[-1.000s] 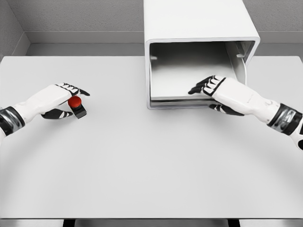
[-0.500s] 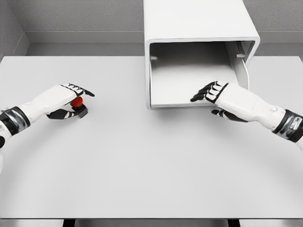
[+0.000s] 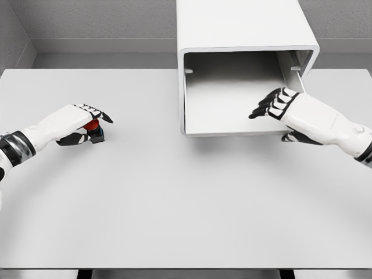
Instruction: Slide open multi-storey tabletop storage cabinets and put open load switch and slide close multi-storey tabletop storage cabinets
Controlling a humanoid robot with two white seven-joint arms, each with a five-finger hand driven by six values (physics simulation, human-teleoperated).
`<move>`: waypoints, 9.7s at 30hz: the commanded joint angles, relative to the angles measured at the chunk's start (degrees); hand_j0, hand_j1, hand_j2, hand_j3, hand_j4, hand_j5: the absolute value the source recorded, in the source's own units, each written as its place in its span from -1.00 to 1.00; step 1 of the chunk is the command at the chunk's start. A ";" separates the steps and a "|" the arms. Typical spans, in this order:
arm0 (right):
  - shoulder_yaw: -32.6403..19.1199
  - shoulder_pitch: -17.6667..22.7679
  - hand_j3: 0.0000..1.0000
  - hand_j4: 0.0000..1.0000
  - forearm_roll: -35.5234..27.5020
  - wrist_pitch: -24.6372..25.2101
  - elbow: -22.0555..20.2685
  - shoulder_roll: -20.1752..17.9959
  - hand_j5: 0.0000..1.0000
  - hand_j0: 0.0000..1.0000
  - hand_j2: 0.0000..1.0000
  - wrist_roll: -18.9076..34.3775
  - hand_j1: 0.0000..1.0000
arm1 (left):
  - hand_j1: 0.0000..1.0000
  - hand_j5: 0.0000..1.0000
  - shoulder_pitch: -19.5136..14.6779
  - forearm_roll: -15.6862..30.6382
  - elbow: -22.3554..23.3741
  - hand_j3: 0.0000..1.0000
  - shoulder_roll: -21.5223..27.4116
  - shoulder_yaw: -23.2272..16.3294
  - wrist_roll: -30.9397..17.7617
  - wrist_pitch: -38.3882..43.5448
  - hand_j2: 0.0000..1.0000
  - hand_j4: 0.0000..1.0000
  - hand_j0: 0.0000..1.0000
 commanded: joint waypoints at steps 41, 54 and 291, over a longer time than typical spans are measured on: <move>-0.59 2.46 0.46 0.46 -3.26 1.88 -0.03 2.65 0.46 0.46 0.46 -3.00 0.46 | -0.16 -0.16 0.09 1.18 -1.53 -0.16 -0.01 0.70 0.02 0.18 -0.16 -0.16 -0.16; 2.13 -1.23 0.47 0.47 -3.87 1.88 1.12 4.93 0.47 0.47 0.47 -3.08 0.47 | 0.24 0.24 0.26 0.66 -1.45 0.24 -0.10 0.70 0.02 0.18 0.24 0.24 0.24; -21.60 26.54 0.38 0.38 -1.94 1.88 -1.52 6.51 0.38 0.38 0.38 -3.08 0.38 | -0.19 -0.19 -2.37 20.61 -20.87 -0.19 -1.33 -4.23 0.02 0.18 -0.19 -0.19 -0.19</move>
